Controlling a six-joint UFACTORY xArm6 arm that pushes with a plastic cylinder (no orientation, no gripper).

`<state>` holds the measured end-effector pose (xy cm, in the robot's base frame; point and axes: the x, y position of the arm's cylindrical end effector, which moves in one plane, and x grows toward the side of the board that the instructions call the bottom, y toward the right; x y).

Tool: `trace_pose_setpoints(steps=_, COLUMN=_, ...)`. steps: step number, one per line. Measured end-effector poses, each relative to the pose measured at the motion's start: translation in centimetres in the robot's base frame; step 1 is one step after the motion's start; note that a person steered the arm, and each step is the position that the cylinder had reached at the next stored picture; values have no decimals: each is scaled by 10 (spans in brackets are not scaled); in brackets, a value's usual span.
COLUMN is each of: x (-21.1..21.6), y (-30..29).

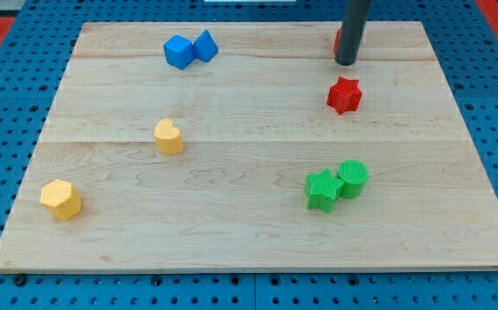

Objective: Push the red star towards the left

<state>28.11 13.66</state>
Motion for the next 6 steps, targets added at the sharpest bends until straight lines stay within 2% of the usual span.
trace_pose_setpoints(steps=1, x=-14, y=-8)
trace_pose_setpoints(steps=3, x=-17, y=11)
trace_pose_setpoints(steps=5, x=98, y=87)
trace_pose_setpoints(steps=6, x=104, y=47)
